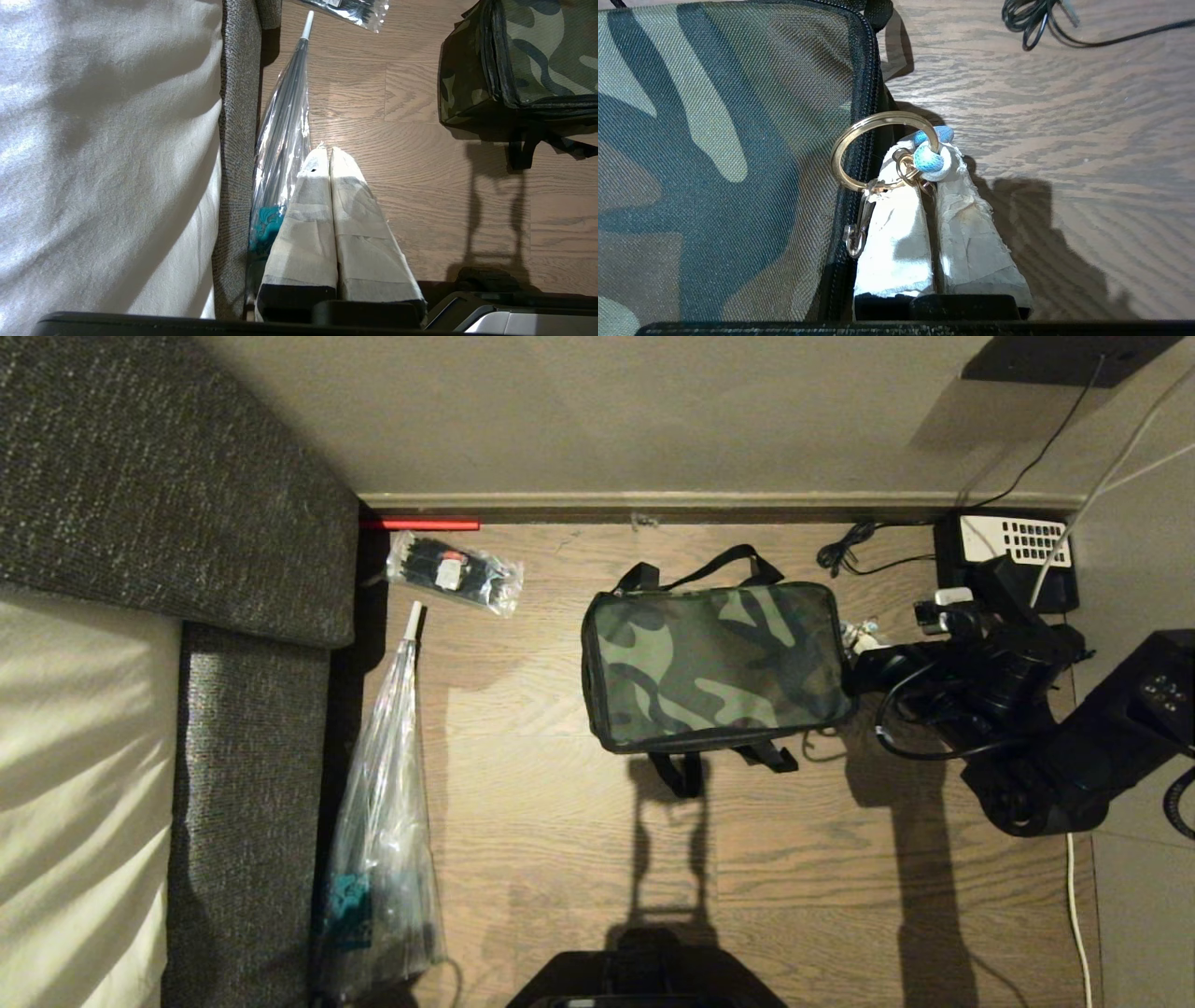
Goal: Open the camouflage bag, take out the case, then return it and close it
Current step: Open the top of the storage box
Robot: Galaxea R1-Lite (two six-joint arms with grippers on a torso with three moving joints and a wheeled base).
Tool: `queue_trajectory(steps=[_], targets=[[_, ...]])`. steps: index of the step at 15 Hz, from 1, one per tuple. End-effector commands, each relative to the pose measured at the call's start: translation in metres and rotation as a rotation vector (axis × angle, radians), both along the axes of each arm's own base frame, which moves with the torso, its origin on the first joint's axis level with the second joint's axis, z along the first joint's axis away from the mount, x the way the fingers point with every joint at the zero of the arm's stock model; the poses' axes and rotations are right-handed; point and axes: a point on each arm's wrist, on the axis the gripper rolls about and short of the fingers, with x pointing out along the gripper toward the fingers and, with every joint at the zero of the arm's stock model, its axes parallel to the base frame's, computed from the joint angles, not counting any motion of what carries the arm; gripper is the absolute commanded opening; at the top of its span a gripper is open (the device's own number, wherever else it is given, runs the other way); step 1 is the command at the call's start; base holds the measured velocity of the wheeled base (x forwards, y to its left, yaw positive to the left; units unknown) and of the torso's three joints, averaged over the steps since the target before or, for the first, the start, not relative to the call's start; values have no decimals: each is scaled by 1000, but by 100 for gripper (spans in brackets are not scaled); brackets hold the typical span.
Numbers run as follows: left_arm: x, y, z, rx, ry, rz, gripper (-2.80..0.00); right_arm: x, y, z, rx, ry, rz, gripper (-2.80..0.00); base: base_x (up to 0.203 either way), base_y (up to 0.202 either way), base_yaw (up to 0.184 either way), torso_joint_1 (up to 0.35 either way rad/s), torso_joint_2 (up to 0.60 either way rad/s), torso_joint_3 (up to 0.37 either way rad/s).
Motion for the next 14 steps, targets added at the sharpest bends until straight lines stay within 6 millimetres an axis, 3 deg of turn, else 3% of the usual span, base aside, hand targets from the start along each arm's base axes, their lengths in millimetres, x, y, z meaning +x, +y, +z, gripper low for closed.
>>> queue_trajectory(steps=[1,14], targets=[[3,0,-11,-1,41,-1,-280,1,0,3,5,-5,3,-280,0,0,0,0,0,0],[3,0,-11,-1,40,-1,-280,17,0,17,36,-20,6,-280,0,0,0,0,0,0]])
